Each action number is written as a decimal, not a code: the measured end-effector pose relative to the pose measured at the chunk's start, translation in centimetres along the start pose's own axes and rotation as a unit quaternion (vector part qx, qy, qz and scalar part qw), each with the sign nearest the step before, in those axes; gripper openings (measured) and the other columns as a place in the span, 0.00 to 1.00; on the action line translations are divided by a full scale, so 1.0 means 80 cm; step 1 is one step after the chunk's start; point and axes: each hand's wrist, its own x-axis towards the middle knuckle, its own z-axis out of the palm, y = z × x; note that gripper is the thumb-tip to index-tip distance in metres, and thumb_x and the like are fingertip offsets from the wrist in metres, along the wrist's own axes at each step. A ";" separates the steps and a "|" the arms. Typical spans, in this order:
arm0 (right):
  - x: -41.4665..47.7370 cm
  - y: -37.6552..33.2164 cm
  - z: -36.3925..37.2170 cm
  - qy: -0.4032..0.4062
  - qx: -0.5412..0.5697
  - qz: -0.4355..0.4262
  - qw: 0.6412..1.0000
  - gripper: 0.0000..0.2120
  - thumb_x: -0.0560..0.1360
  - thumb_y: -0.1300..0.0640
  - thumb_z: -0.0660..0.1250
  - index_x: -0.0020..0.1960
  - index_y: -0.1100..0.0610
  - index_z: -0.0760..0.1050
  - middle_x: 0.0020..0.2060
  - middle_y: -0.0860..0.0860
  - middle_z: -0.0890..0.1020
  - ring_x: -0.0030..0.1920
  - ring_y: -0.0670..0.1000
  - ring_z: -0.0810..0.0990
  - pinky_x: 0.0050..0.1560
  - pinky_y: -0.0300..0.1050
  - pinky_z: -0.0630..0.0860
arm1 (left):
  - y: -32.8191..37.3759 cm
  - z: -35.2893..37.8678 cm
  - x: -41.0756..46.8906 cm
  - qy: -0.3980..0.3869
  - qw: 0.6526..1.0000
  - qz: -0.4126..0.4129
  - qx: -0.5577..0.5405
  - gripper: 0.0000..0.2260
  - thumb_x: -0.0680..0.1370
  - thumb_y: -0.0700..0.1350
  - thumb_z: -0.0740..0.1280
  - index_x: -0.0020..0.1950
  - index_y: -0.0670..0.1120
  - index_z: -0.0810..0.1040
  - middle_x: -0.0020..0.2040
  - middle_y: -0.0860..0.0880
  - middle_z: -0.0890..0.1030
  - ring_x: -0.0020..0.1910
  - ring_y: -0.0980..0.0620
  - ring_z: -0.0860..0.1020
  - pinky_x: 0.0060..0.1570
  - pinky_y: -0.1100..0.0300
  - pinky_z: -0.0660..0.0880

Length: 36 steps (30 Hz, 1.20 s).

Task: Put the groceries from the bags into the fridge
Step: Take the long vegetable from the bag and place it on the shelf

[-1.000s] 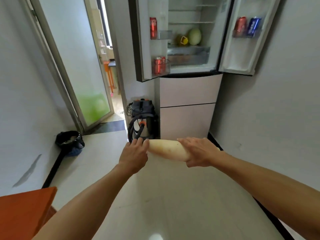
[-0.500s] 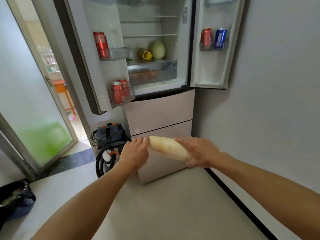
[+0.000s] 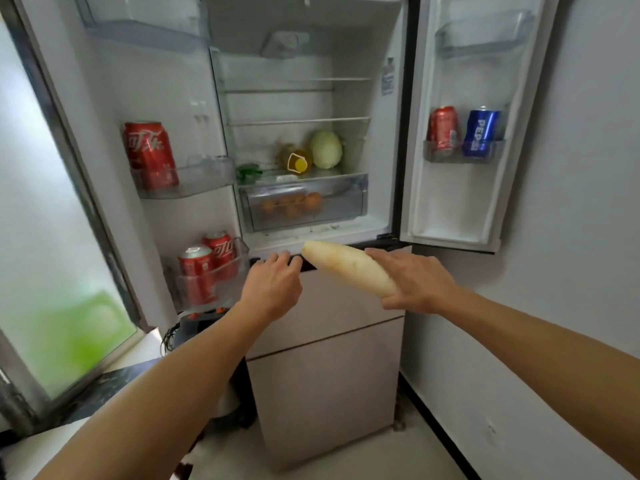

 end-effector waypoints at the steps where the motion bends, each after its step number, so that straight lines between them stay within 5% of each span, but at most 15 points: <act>1: 0.023 0.010 0.003 0.006 -0.009 0.001 1.000 0.45 0.65 0.38 0.69 0.74 0.41 0.48 0.60 0.50 0.74 0.55 0.53 0.76 0.50 0.50 0.74 | -0.005 0.004 0.024 0.008 1.000 0.000 0.001 0.12 0.79 0.47 0.59 0.61 0.45 0.70 0.56 0.45 0.74 0.54 0.44 0.73 0.47 0.51 0.72; 11: 0.249 0.085 -0.021 0.070 -0.062 0.018 0.995 0.44 0.66 0.40 0.71 0.74 0.42 0.49 0.59 0.51 0.75 0.51 0.54 0.77 0.43 0.48 0.72 | -0.088 0.059 0.254 0.065 0.998 0.006 0.002 0.12 0.78 0.48 0.59 0.60 0.46 0.70 0.58 0.45 0.73 0.56 0.45 0.73 0.48 0.51 0.70; 20: 0.440 0.145 -0.098 0.132 -0.057 0.076 0.987 0.36 0.62 0.41 0.74 0.64 0.50 0.64 0.52 0.52 0.79 0.46 0.57 0.78 0.43 0.51 0.74 | -0.136 0.054 0.422 0.118 0.993 -0.020 -0.002 0.16 0.76 0.54 0.62 0.59 0.45 0.72 0.57 0.46 0.75 0.56 0.44 0.73 0.52 0.50 0.70; 23: 0.503 0.164 -0.111 0.129 -0.064 0.072 0.987 0.34 0.62 0.40 0.75 0.63 0.49 0.67 0.50 0.52 0.79 0.46 0.56 0.77 0.42 0.49 0.71 | -0.156 0.067 0.465 0.146 0.988 -0.043 0.006 0.12 0.77 0.48 0.62 0.58 0.46 0.72 0.57 0.45 0.75 0.55 0.44 0.72 0.54 0.50 0.70; 32: 0.696 0.223 -0.110 0.069 0.015 0.101 0.992 0.37 0.51 0.33 0.75 0.54 0.53 0.76 0.44 0.52 0.79 0.43 0.56 0.79 0.46 0.53 0.80 | -0.171 0.090 0.596 0.198 0.975 -0.089 0.038 0.18 0.77 0.51 0.63 0.65 0.46 0.68 0.65 0.44 0.69 0.63 0.44 0.67 0.61 0.50 0.65; 36: 0.766 0.248 -0.106 0.048 0.069 0.090 0.992 0.34 0.61 0.38 0.76 0.59 0.58 0.76 0.49 0.54 0.78 0.46 0.57 0.78 0.47 0.49 0.77 | -0.209 0.093 0.655 0.221 0.966 -0.121 0.049 0.18 0.80 0.53 0.57 0.66 0.46 0.68 0.65 0.43 0.69 0.64 0.44 0.67 0.64 0.49 0.63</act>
